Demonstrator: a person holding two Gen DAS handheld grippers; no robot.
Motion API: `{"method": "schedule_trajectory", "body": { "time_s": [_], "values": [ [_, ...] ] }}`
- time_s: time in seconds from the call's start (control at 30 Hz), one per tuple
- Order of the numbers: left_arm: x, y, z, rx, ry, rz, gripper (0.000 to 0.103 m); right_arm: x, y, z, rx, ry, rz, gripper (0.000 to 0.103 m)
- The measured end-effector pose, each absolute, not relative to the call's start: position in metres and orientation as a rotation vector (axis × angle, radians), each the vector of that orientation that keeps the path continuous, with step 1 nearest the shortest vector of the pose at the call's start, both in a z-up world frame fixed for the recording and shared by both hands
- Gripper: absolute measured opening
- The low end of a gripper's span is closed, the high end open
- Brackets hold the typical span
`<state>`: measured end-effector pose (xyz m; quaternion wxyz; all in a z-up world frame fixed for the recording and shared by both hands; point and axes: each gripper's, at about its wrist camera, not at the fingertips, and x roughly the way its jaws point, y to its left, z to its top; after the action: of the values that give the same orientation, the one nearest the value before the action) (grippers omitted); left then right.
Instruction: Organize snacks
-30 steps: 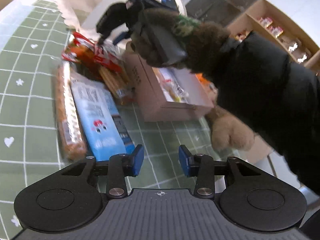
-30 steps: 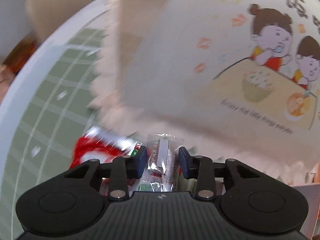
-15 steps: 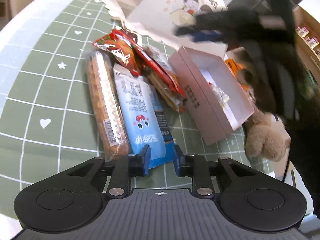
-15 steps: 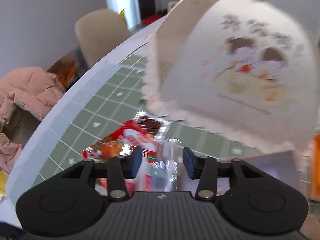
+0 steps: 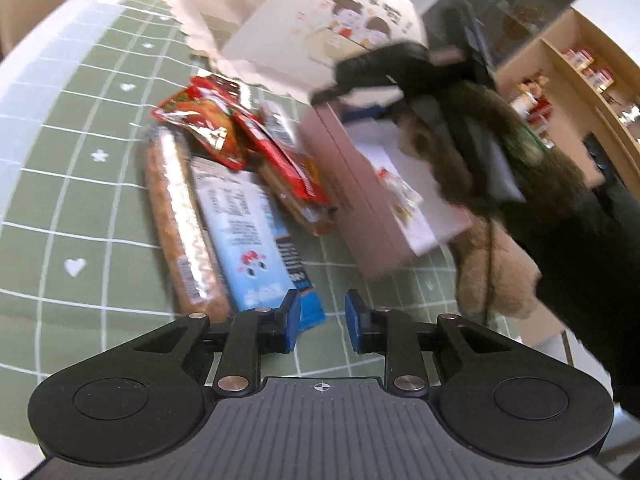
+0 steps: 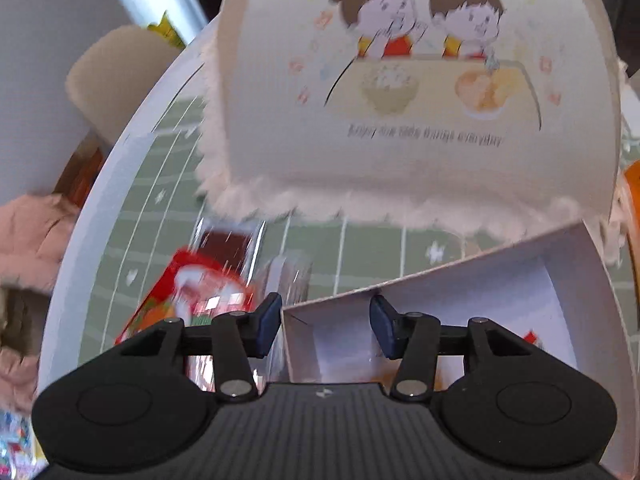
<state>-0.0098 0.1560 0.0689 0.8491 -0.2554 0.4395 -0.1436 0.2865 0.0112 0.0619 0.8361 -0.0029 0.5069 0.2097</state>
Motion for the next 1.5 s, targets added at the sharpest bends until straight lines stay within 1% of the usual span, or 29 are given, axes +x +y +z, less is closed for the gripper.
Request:
{"method": "schedule_trajectory", "body": {
  "time_s": [0.13,0.23,0.37,0.47,0.5,0.53,0.57,0.6,0.63,0.7,0.77,0.97,1.2,1.4,1.43,1.5],
  "values": [
    [-0.008,0.154,0.057,-0.552,0.947,-0.323,0.028,0.299,0.018,0.065,-0.101,0.973,0.369,0.049],
    [-0.008,0.152,0.051,-0.566,0.949,-0.335,0.028,0.288,0.023,0.078,-0.101,0.941,0.389,0.049],
    [-0.003,0.146,0.044,-0.579,0.964,-0.355,0.028,0.263,0.053,0.093,-0.173,0.943,0.540,0.049],
    [0.002,0.135,0.040,-0.571,0.990,-0.353,0.028,0.267,0.085,0.080,-0.263,0.989,0.572,0.049],
    [0.003,0.131,0.040,-0.570,0.990,-0.349,0.028,0.272,0.094,0.072,-0.302,0.985,0.560,0.047],
    [0.004,0.127,0.039,-0.561,0.986,-0.338,0.028,0.276,0.103,0.065,-0.352,0.975,0.550,0.037],
    [0.005,0.123,0.039,-0.545,0.986,-0.318,0.028,0.279,0.113,0.056,-0.414,0.964,0.552,0.025],
    [0.005,0.119,0.038,-0.528,0.994,-0.288,0.028,0.282,0.121,0.047,-0.479,0.950,0.560,0.020],
    [0.004,0.115,0.037,-0.524,1.000,-0.253,0.028,0.285,0.127,0.039,-0.523,0.938,0.556,0.018],
    [0.002,0.113,0.033,-0.550,0.995,-0.213,0.028,0.289,0.133,0.026,-0.585,0.931,0.545,0.018],
    [0.000,0.114,0.027,-0.566,0.991,-0.171,0.026,0.290,0.133,0.017,-0.589,0.945,0.549,0.017],
    [-0.006,0.129,0.029,-0.600,0.932,-0.069,0.024,0.267,0.113,0.022,-0.432,1.040,0.599,0.015],
    [-0.018,0.156,0.034,-0.614,0.909,0.012,0.024,0.198,0.078,0.020,-0.224,1.166,0.649,0.015],
    [-0.032,0.168,0.034,-0.613,0.911,-0.004,0.024,0.124,0.047,0.026,-0.108,1.123,0.691,0.015],
    [-0.033,0.167,0.036,-0.597,0.906,-0.018,0.024,0.116,0.039,0.028,-0.115,1.101,0.682,0.016],
    [-0.035,0.165,0.039,-0.571,0.893,-0.047,0.024,0.100,0.022,0.033,-0.151,1.048,0.652,0.025]
  ]
}}
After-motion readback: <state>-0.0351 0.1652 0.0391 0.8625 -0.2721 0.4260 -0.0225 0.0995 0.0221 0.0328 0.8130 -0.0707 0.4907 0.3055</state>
